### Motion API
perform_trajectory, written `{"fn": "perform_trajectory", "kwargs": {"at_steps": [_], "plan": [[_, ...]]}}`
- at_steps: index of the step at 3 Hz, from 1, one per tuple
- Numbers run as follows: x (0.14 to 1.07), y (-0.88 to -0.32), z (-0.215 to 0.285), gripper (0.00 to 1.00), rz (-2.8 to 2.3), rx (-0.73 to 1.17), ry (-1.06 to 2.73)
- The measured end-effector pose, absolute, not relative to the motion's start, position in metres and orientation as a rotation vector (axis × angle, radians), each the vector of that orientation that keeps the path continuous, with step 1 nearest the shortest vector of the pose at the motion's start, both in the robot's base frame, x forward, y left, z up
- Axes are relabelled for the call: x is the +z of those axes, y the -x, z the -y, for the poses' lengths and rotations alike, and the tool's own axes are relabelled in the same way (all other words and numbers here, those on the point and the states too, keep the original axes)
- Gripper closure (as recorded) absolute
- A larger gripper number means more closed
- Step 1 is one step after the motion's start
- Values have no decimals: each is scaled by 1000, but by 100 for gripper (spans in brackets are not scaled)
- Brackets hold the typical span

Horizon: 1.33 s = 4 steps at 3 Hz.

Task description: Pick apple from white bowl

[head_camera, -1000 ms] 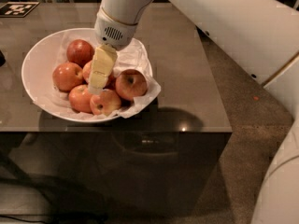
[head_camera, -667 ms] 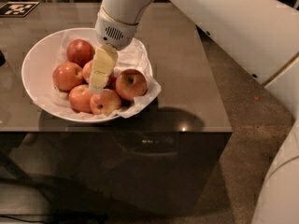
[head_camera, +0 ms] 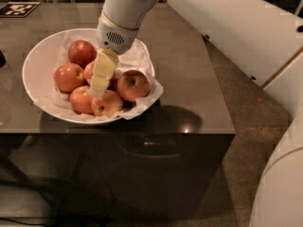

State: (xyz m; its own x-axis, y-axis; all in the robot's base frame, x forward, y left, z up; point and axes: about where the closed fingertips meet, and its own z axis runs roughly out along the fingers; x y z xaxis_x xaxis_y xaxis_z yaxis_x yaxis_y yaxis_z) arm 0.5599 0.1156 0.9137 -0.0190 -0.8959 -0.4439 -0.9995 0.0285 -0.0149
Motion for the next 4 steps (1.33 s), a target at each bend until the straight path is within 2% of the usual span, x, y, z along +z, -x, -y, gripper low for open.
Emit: {"fn": "perform_trajectory", "kwargs": {"at_steps": [2, 4], "plan": [[914, -560, -116, 41, -1982, 437, 1933], [914, -560, -116, 88, -1982, 437, 1933]]}}
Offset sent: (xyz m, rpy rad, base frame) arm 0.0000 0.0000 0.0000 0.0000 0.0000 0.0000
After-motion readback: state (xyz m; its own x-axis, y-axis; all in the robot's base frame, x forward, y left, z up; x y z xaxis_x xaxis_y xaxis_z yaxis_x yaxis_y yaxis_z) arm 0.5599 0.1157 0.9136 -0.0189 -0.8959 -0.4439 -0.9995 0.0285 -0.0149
